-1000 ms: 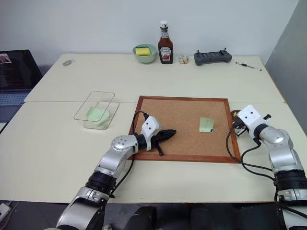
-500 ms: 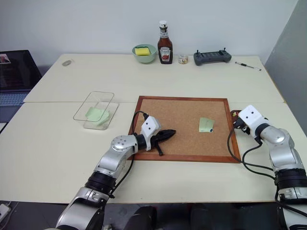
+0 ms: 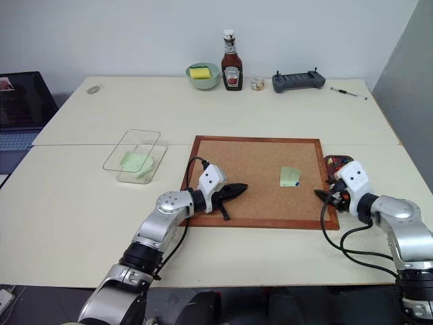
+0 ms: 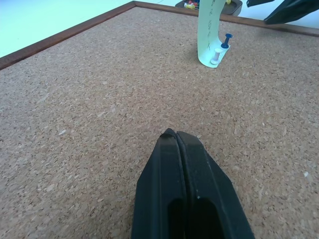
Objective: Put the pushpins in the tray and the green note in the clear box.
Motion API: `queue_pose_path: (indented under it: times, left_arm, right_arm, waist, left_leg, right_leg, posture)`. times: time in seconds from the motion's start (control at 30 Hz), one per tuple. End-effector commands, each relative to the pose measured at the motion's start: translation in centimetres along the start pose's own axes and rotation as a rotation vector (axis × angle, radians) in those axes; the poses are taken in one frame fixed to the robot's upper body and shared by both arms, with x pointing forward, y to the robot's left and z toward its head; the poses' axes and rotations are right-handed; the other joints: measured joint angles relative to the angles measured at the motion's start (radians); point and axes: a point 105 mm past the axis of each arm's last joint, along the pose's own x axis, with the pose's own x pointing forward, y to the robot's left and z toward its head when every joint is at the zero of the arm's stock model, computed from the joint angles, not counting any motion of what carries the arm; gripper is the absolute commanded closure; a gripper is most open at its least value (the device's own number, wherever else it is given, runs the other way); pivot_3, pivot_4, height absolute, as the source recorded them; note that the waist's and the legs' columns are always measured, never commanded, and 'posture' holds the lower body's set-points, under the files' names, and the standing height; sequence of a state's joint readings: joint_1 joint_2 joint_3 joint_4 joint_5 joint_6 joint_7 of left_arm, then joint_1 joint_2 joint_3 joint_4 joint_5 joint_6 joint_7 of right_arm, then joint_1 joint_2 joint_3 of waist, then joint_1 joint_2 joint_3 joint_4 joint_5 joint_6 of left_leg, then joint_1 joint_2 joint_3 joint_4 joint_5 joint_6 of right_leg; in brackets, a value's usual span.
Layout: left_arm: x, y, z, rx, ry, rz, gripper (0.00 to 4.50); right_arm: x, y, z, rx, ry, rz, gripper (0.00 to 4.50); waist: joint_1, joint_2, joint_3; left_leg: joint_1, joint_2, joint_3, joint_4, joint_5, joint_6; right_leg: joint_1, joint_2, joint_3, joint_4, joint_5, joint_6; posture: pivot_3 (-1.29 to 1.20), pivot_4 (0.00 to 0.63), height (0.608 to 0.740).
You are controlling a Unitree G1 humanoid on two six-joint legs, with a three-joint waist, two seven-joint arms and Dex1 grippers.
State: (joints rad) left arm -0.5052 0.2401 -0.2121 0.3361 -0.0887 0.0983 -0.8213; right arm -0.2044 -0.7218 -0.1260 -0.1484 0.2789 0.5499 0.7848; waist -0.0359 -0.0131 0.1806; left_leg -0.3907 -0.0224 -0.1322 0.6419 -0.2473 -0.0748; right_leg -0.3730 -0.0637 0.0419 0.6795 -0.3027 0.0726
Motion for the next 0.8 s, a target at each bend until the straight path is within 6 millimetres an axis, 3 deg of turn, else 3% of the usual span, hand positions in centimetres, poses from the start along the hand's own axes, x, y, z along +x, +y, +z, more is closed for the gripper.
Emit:
queue_pose_path:
  times: [0.03, 0.2, 0.8]
  left_arm:
    - [0.0, -0.5, -0.9, -0.01, 0.031, -0.019, 4.5]
    - [-0.1, -0.4, -1.0, -0.009, 0.034, -0.014, 4.5]
    - [-0.2, -0.3, -1.0, -0.004, 0.037, -0.01, 4.5]
  right_arm:
    - [0.5, 1.4, 1.7, 0.002, -0.053, 0.061, 2.1]
    - [1.6, 2.8, 1.7, -0.016, -0.043, 0.127, 2.1]
    - [3.6, 1.8, 2.9, -0.083, -0.061, 0.075, 2.1]
  waist:
    - [0.0, 0.0, 0.0]
    - [0.0, 0.0, 0.0]
    - [0.001, 0.0, 0.0]
  left_leg:
    - [0.0, 0.0, 0.0, 0.0, 0.0, 0.0]
    - [0.0, 0.0, 0.0, 0.0, 0.0, 0.0]
    - [0.0, 0.0, 0.0, 0.0, 0.0, 0.0]
  right_leg:
    - [0.0, 0.0, 0.0, 0.0, 0.0, 0.0]
    - [0.0, 0.0, 0.0, 0.0, 0.0, 0.0]
    - [0.0, 0.0, 0.0, 0.0, 0.0, 0.0]
  posture:
    - [0.0, 0.15, 0.74]
    - [0.0, 0.15, 0.74]
    - [0.0, 0.15, 0.74]
